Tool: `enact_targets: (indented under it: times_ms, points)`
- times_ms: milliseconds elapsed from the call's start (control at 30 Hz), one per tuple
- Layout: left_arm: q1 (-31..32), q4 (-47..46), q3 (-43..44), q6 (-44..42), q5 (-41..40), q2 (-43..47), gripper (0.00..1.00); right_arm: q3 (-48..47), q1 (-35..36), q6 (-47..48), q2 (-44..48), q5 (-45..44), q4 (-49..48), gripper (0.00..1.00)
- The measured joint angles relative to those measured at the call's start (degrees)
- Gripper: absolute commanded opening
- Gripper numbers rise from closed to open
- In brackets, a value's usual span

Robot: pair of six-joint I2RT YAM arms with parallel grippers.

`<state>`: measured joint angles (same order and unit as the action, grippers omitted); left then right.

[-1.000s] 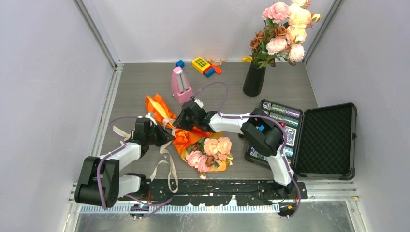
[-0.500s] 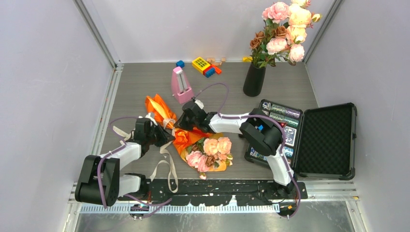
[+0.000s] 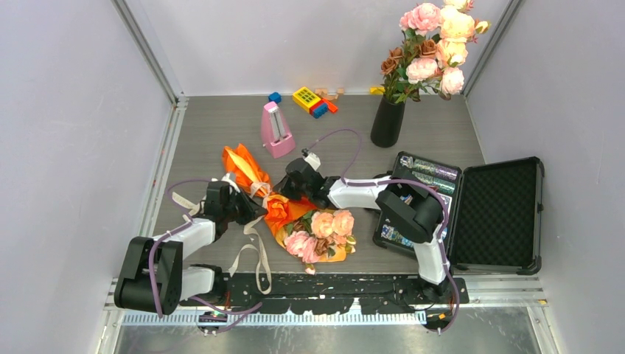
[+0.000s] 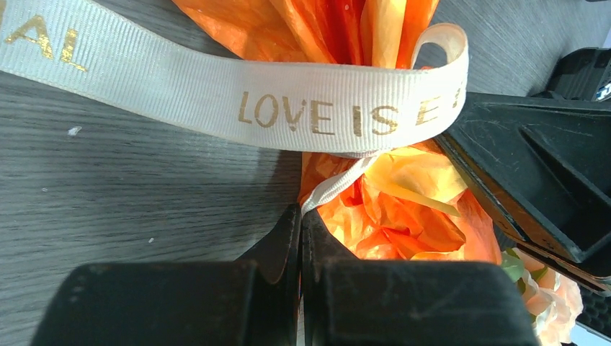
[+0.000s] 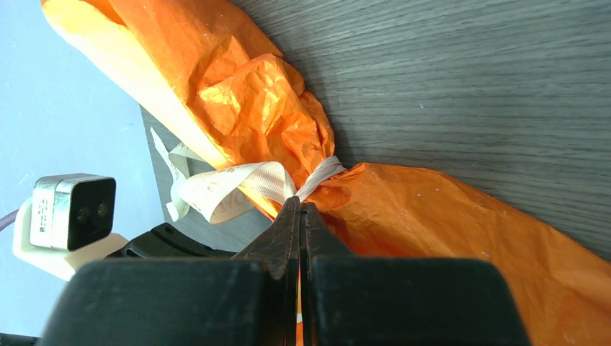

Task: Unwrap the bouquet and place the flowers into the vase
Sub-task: Untie the ribbon from the wrapping paper.

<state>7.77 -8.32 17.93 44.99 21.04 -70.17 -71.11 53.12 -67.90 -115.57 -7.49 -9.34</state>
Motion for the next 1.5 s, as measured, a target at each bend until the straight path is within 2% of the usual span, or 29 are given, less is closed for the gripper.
enact_targets:
  times_ms: [233,567,700,1100,1500]
  points:
    - [0.0,-0.04,-0.07,0.04,0.02,0.02,0.0,0.85,0.0,0.07,0.33,-0.22,-0.7,0.0]
    - [0.0,-0.04,-0.07,0.04,0.02,0.02,0.0,0.33,0.17,-2.01,0.28,3.08,-0.94,0.19]
    - [0.0,-0.04,-0.07,0.04,0.02,0.02,0.0,-0.26,0.48,-2.78,-0.24,3.78,-0.94,0.23]
    - [0.0,-0.04,-0.07,0.04,0.04,-0.13,0.0,-2.93,0.98,-4.17,-3.28,4.83,-0.96,0.28]
    - [0.0,-0.04,-0.07,0.07,0.07,-0.48,0.0,-2.36,2.14,-6.47,-3.3,2.47,-1.09,0.29]
